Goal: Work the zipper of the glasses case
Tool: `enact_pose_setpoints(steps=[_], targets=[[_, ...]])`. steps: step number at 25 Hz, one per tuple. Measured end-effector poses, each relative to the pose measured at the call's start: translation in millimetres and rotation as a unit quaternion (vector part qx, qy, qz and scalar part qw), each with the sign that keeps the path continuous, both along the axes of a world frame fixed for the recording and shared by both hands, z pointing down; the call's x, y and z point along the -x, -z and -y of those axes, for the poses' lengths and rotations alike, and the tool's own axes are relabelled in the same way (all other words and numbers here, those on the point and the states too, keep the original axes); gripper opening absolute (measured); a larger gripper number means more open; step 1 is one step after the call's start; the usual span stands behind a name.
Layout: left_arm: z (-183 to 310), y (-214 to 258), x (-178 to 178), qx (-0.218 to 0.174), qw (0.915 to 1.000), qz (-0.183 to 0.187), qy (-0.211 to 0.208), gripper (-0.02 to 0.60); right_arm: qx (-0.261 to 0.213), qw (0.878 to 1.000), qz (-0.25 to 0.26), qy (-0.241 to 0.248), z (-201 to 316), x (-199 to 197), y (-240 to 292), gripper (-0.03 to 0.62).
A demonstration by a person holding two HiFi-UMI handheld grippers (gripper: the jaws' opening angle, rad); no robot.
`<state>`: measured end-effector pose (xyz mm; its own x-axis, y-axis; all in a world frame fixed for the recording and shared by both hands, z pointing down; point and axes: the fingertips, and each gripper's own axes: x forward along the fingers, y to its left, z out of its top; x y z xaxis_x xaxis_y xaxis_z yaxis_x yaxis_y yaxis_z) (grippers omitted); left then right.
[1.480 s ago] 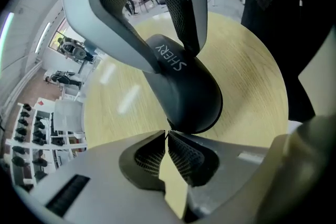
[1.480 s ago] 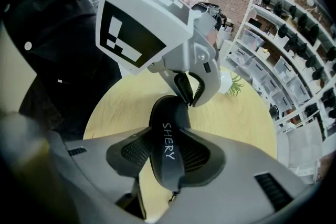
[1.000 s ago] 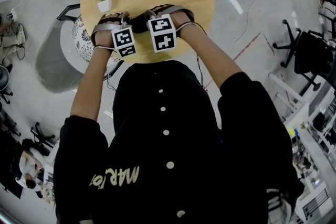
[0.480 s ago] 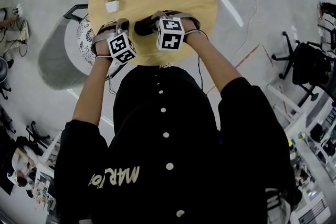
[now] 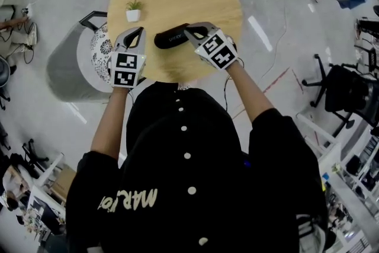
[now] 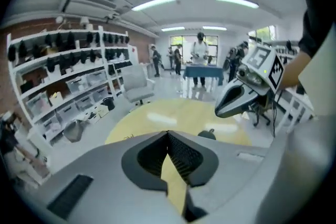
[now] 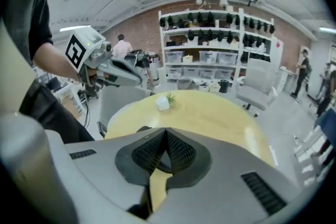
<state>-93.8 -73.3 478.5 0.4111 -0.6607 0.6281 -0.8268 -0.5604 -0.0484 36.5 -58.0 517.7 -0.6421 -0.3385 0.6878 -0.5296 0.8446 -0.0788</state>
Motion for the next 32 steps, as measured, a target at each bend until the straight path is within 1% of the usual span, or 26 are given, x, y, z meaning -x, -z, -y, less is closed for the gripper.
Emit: enact_pose_setpoints(steps=[1,2,5,6,9,12,15,20,23,26,28,32], targets=[[-1,12,3,-0.008,0.9996,-0.021,0.018,0.003,-0.012,1.0,0.016,-0.02,3,-7,13,0.005],[-2,24,6,-0.02,0.9988,-0.033,0.03,0.003,-0.027,0.998,0.031,-0.04,7,-14,26,0.005],[-9,60,12,-0.071,0.9958,-0.036,0.044,0.003,-0.064,0.99,0.081,-0.101,14,-36,70,0.003],[-12,72,13,-0.084,0.9941,-0.047,0.05,0.003,-0.074,0.985,0.098,-0.122,16,-43,84,0.003],[-20,106,19,-0.108,0.9856,-0.105,0.077,0.003,-0.108,0.968,0.139,-0.181,19,-68,125,0.003],[-28,135,27,-0.133,0.9796,-0.111,0.101,0.003,-0.15,0.95,0.162,-0.219,18,-91,166,0.003],[-34,167,36,-0.164,0.9712,-0.125,0.121,0.003,-0.19,0.933,0.186,-0.241,14,-105,205,0.002],[-43,213,46,-0.216,0.9576,-0.133,0.137,0.003,-0.256,0.909,0.216,-0.248,1,-121,255,0.002],[-49,234,53,-0.242,0.9509,-0.127,0.146,0.003,-0.289,0.893,0.221,-0.266,-8,-134,277,0.003],[-52,260,69,-0.268,0.9416,-0.117,0.168,0.003,-0.318,0.873,0.224,-0.294,-10,-152,300,0.003],[-55,273,76,-0.282,0.9357,-0.119,0.176,0.003,-0.331,0.862,0.232,-0.308,-15,-166,311,0.003],[-58,290,83,-0.306,0.9291,-0.115,0.173,0.003,-0.356,0.844,0.238,-0.321,-27,-182,331,0.002]])
